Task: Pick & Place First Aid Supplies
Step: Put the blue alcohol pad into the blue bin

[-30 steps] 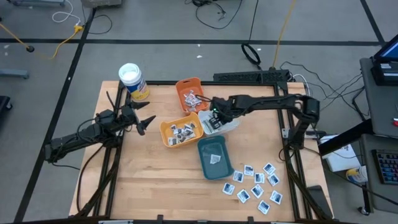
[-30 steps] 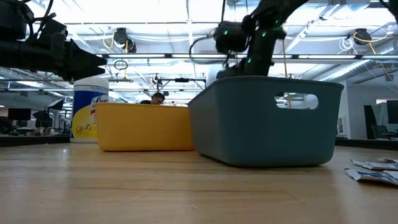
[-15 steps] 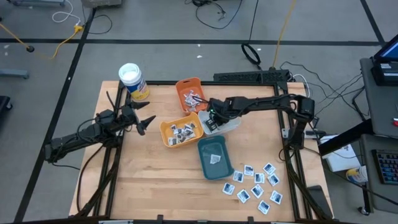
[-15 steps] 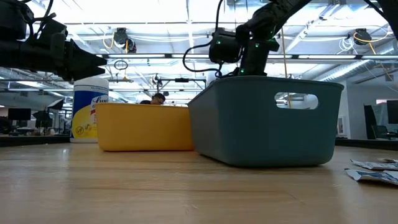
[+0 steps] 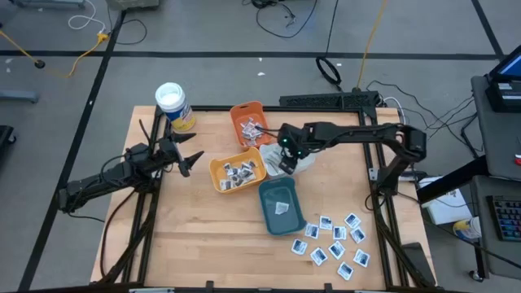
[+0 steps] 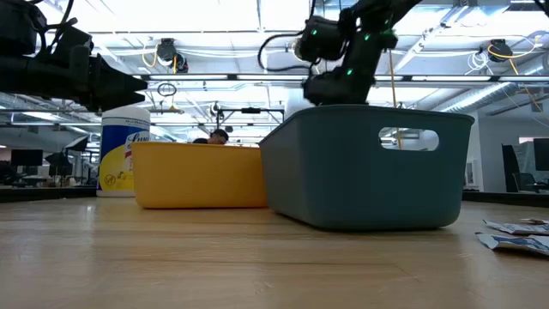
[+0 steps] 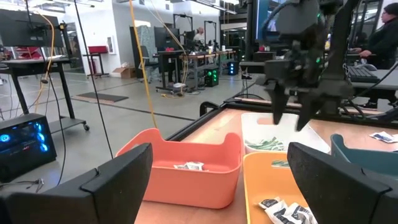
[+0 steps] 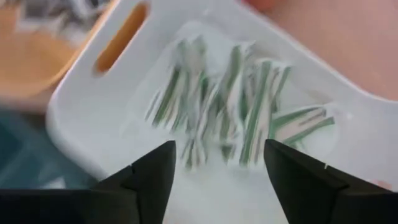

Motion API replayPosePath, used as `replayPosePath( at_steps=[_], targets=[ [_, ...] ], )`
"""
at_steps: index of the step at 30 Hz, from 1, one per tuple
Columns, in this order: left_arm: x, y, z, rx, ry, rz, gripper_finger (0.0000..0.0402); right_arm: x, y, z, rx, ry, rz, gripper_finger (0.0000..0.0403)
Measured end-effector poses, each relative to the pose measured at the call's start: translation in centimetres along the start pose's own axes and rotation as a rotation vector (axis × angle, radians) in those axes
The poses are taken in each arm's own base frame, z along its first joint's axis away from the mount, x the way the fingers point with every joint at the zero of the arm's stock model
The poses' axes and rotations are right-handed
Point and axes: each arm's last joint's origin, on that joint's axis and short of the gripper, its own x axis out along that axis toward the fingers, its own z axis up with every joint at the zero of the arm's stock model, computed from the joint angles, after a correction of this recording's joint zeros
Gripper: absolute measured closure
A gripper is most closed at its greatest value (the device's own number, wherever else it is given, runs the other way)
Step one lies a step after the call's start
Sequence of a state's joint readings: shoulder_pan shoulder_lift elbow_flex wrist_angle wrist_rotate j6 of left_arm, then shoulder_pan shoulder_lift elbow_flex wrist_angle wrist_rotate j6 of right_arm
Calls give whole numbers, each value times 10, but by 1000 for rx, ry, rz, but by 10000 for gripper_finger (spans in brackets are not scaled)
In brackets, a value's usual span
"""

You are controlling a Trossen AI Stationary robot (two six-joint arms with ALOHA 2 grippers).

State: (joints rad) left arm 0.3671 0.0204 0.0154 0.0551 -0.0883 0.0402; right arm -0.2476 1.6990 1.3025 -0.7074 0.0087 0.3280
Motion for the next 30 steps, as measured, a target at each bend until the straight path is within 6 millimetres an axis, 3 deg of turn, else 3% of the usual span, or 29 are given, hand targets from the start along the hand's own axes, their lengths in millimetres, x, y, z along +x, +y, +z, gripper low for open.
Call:
replayPosePath(
  at_steps=[6, 17, 22, 30],
  targets=[
    [0, 0, 0, 0, 0, 0, 23, -25, 6, -17, -171, 49, 66, 156],
    [0, 0, 0, 0, 1, 0, 23, -23, 32, -109, -275, 166, 105, 156],
    [0, 0, 0, 0, 0, 0, 23, -21, 45, -141, -306, 211, 115, 156],
    [0, 0, 0, 0, 0, 0, 23, -28, 60, -152, -322, 185, 152, 156]
  ],
)
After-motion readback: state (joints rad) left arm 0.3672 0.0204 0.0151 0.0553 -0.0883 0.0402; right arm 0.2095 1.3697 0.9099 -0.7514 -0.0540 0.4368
